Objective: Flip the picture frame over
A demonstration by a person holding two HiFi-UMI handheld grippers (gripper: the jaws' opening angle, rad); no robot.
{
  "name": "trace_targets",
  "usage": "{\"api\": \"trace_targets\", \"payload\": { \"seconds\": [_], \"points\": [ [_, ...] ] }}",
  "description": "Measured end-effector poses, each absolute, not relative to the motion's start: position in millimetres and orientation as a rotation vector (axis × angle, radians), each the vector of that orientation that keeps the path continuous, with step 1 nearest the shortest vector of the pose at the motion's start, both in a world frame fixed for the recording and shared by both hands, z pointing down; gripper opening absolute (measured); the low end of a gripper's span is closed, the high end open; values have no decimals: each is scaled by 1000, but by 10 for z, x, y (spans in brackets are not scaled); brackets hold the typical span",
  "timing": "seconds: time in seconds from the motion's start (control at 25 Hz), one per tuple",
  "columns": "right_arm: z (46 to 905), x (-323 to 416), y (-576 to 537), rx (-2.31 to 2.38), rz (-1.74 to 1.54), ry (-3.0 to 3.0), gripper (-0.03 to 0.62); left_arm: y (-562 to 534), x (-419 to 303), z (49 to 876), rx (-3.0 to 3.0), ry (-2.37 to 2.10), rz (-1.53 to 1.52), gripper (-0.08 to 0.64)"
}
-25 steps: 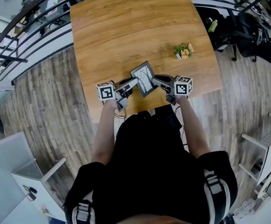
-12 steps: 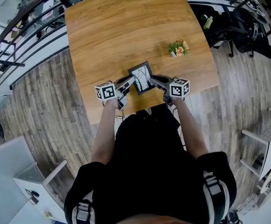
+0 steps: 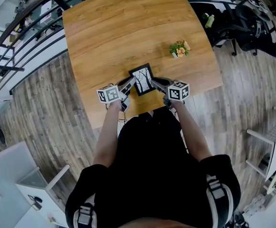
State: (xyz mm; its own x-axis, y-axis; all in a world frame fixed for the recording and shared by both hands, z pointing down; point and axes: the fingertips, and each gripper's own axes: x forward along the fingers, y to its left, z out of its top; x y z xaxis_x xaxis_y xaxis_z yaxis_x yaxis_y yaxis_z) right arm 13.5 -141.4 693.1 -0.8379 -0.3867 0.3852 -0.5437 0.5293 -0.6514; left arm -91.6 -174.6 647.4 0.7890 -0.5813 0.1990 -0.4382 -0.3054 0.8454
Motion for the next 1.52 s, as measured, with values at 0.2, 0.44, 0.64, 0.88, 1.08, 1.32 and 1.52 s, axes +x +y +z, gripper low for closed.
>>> {"api": "trace_targets", "payload": {
  "seconds": [0.2,0.44,0.64,0.88,1.08,1.32,1.52],
  "points": [
    [7037,86,-1441,816,1190,-2534,92,-1800,-972,6585,1966,-863,-109,87],
    [7139,72,-1482,844,1173,-2495,91,-1854,-1013,6744,1941,-926,-64,87],
    [7221,65,-1514,851,1165,-2472,92,-1887,-1026,6823,1932,-971,-27,87],
    [7281,34,-1530,878,1158,-2444,92,-1925,-1046,6892,1927,-1017,14,89],
    [7387,78,-1571,895,1146,-2414,92,-1981,-994,6981,1924,-1057,69,89],
    [7518,92,-1604,880,1124,-2372,92,-2004,-976,7132,1899,-1086,121,91],
    [7605,97,-1675,875,1089,-2340,92,-2073,-963,7236,1886,-1099,159,92]
  ]
}}
